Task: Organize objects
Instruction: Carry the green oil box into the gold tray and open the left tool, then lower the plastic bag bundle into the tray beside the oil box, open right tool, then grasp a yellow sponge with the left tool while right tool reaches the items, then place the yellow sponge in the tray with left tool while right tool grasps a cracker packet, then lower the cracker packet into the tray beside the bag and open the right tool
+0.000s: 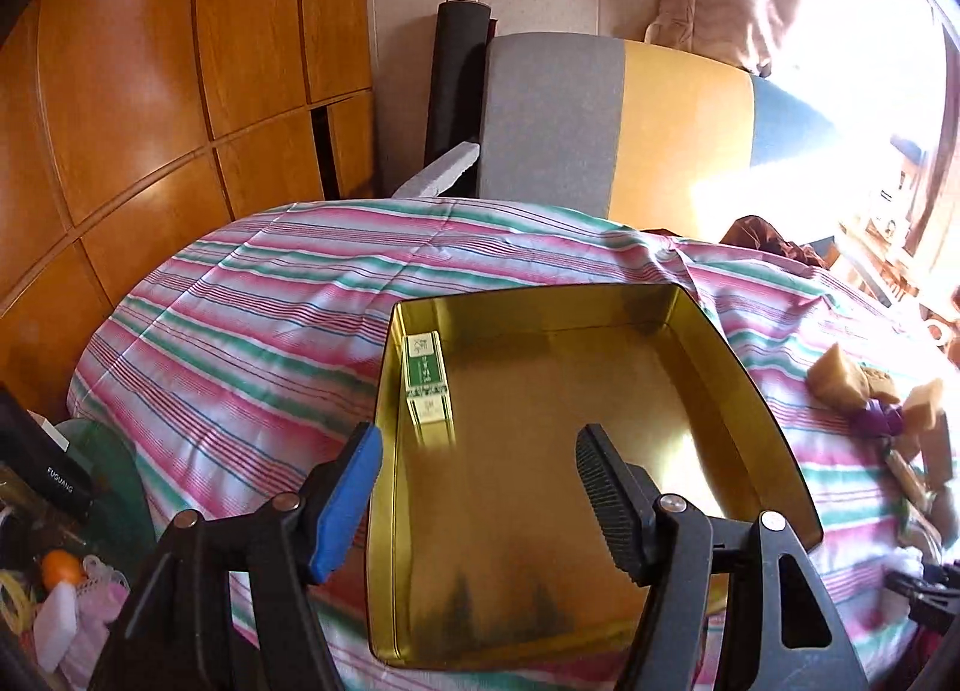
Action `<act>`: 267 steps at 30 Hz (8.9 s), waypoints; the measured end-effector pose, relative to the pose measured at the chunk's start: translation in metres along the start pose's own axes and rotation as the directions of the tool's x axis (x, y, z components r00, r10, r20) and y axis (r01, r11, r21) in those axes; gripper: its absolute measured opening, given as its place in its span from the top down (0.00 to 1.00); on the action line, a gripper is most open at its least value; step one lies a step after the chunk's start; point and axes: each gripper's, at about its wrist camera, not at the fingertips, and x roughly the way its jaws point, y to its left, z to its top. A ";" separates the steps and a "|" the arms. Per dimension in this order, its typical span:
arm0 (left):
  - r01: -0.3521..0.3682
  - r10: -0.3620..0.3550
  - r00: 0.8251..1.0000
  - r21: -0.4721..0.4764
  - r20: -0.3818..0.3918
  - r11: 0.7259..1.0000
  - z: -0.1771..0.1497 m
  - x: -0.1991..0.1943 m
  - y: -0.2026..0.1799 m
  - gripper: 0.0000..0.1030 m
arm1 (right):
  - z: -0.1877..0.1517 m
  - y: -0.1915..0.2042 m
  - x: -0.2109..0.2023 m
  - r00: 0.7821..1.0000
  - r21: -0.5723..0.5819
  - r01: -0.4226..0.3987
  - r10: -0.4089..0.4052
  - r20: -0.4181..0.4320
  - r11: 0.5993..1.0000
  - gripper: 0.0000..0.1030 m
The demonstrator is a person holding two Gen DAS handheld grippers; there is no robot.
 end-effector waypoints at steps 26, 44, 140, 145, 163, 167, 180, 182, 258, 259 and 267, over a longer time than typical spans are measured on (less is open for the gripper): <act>-0.038 0.035 0.999 -0.084 -0.036 0.996 -0.029 -0.001 0.056 0.34 | 0.104 0.185 -0.050 0.918 -0.236 -0.368 0.391 0.061 0.899 0.65; -0.155 0.129 0.984 -0.227 -0.124 0.961 -0.058 0.012 0.135 0.34 | 0.164 0.365 0.039 0.835 -0.201 -0.549 0.524 -0.168 0.811 0.45; 0.440 -0.338 0.883 0.322 -0.326 0.839 0.021 0.117 -0.332 0.33 | 0.041 -0.207 -0.040 0.919 0.665 -0.285 -0.002 0.395 0.691 0.29; 0.464 -0.361 0.868 0.298 -0.341 0.834 0.002 0.088 -0.298 0.33 | 0.046 -0.194 -0.039 0.928 0.622 -0.257 0.010 0.373 0.740 0.29; 0.513 -0.442 0.851 0.264 -0.283 0.817 -0.020 0.014 -0.190 0.32 | 0.046 -0.077 0.007 0.978 -0.048 -0.141 0.132 -0.161 0.989 0.26; 0.507 -0.446 0.853 0.227 -0.272 0.831 -0.022 0.005 -0.155 0.32 | 0.044 -0.075 0.023 0.972 -0.066 -0.120 0.104 -0.211 0.991 0.26; 0.202 -0.211 0.963 -0.068 -0.167 0.977 -0.013 0.002 0.034 0.32 | 0.017 -0.033 0.023 0.984 -0.106 -0.112 0.095 -0.152 0.988 0.58; 0.175 -0.189 0.968 -0.095 -0.166 0.980 -0.016 0.004 0.051 0.32 | 0.016 -0.035 0.023 0.984 -0.092 -0.118 0.104 -0.145 0.989 0.58; -0.089 0.078 0.994 -0.142 -0.082 0.986 -0.054 -0.011 0.108 0.22 | 0.159 0.311 0.040 0.938 -0.166 -0.340 0.323 -0.123 0.926 0.58; -0.093 0.081 0.993 -0.148 -0.087 0.985 -0.055 -0.009 0.111 0.22 | 0.159 0.319 0.047 0.938 -0.164 -0.337 0.317 -0.140 0.927 0.57; -0.097 0.079 0.991 -0.171 -0.109 0.980 -0.061 -0.002 0.121 0.22 | 0.139 0.345 0.064 0.848 -0.117 -0.504 0.465 -0.255 0.856 0.55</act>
